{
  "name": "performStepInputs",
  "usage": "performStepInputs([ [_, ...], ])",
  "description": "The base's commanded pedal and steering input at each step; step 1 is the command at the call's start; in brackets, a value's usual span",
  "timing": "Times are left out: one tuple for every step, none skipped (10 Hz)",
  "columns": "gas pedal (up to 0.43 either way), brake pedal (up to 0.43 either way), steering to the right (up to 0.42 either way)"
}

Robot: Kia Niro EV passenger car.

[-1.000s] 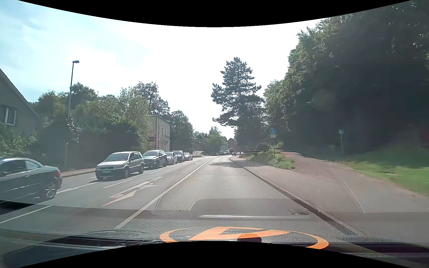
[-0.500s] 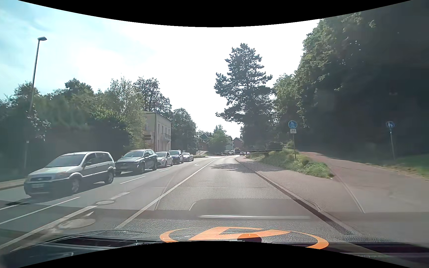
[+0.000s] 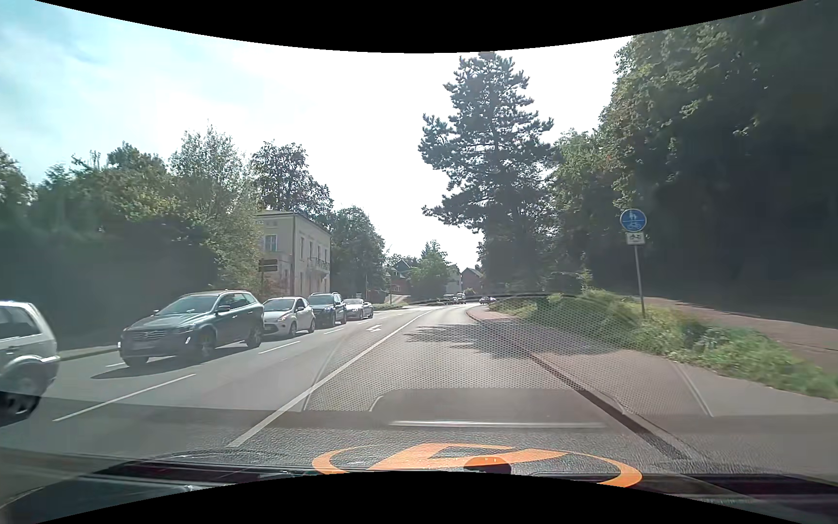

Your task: Follow the waypoints while adhering to traffic rules and regulations

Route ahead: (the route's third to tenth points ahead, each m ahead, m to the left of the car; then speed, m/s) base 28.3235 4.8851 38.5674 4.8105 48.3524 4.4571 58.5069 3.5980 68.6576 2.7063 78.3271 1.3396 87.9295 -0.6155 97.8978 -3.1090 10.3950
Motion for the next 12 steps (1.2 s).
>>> performStepInputs([
  [0.197,0.0,-0.009],
  [0.197,0.0,-0.009],
  [0.197,0.0,-0.008],
  [0.197,0.0,-0.005],
  [0.197,0.0,-0.003],
  [0.197,0.0,-0.003],
  [0.197,0.0,-0.003],
  [0.189,0.0,-0.003],
  [0.189,0.0,-0.002],
  [0.177,0.0,-0.002],
  [0.177,0.0,-0.002],
  [0.177,0.0,-0.001],
])
